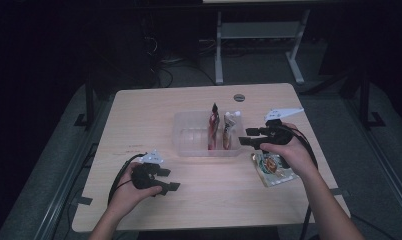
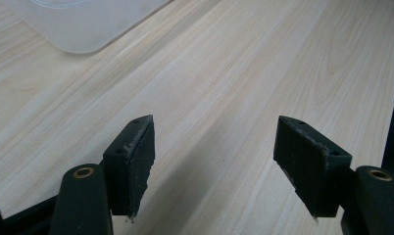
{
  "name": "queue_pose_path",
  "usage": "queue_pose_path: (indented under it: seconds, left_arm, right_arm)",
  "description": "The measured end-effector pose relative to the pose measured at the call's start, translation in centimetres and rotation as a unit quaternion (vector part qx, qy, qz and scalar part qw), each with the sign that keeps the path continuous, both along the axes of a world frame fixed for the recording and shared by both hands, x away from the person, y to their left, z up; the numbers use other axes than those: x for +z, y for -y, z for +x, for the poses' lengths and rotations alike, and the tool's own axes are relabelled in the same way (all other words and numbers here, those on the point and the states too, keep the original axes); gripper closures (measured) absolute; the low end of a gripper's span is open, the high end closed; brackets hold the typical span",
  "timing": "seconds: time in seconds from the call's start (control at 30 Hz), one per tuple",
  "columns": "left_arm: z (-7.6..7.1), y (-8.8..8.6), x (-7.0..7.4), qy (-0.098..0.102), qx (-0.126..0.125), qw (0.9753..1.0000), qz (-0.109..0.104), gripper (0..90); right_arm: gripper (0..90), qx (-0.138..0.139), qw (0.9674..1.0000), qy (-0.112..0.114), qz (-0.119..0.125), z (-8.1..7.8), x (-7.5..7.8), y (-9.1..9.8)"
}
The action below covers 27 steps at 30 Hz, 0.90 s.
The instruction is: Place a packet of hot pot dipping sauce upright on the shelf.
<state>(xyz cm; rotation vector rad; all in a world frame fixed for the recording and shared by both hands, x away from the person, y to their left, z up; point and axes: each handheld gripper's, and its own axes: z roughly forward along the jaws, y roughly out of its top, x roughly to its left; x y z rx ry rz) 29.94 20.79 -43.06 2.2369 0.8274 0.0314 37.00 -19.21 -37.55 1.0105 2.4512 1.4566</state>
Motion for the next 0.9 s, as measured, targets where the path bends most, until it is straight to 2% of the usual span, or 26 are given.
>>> queue_pose_path:
  seconds: [0.2, 0.3, 0.47, 0.53, 0.7, 0.83, 0.9]
  left_arm:
    - [0.0, -0.1, 0.1, 0.0, 0.001, 1.0, -0.004, 29.8]
    - [0.2, -0.3, 0.4, 0.001, -0.005, 1.0, -0.006, 28.2]
    - [0.2, -1.3, 0.8, 0.0, -0.015, 0.9999, 0.003, 28.3]
    - [0.0, -1.8, 0.8, 0.003, -0.012, 0.9999, -0.002, 28.7]
    - [-0.6, -2.4, 0.5, 0.004, -0.009, 0.9999, 0.003, 27.6]
    - [-0.6, -2.3, 0.3, 0.002, -0.008, 1.0, 0.002, 27.1]
    - [-0.6, -2.0, 0.1, -0.002, -0.011, 0.9999, 0.002, 27.1]
  right_arm:
    - [51.1, -0.006, 0.9998, 0.005, -0.016, -1.6, -0.5, 1.2]
    - [56.1, -0.013, 0.9993, 0.012, -0.031, -2.5, -0.9, 2.0]
    - [66.5, -0.029, 0.9988, 0.006, -0.039, -3.4, -1.8, 3.4]
    - [74.2, -0.038, 0.9982, 0.003, -0.047, -3.7, -2.2, 4.0]
    - [89.9, -0.057, 0.9965, -0.014, -0.06, -3.6, -3.0, 4.9]
    - [90.0, -0.066, 0.9947, -0.024, -0.075, -3.4, -3.5, 5.5]
    - [90.0, -0.074, 0.9941, -0.027, -0.075, -3.1, -3.9, 5.9]
